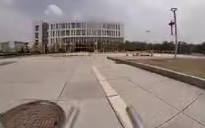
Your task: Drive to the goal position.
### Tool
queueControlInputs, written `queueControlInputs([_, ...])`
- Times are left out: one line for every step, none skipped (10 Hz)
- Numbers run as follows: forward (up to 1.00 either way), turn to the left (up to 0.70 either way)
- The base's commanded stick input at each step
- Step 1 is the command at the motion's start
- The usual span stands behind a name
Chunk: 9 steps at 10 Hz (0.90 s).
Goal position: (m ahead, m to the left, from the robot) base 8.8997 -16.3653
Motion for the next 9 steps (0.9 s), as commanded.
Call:
queueControlInputs([0.70,0.00])
queueControlInputs([0.70,0.00])
queueControlInputs([0.70,0.00])
queueControlInputs([0.70,0.00])
queueControlInputs([0.70,0.00])
queueControlInputs([0.70,0.00])
queueControlInputs([0.70,0.00])
queueControlInputs([0.70,0.00])
queueControlInputs([0.70,0.00])
